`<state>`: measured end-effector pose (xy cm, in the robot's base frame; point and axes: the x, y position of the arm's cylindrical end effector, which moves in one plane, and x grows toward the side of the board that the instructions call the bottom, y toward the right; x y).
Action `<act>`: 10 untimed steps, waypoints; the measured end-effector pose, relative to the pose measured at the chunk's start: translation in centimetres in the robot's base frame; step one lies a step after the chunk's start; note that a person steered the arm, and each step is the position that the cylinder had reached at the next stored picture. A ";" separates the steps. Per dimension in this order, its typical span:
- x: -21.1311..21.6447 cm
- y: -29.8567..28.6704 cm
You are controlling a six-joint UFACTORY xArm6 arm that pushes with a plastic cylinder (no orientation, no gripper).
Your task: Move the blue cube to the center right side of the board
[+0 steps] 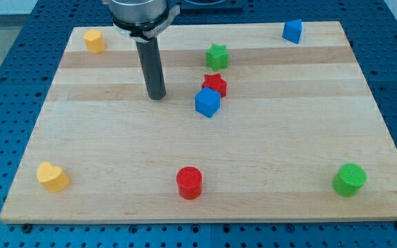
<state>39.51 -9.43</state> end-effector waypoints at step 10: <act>5.4 10.6</act>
<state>44.90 1.22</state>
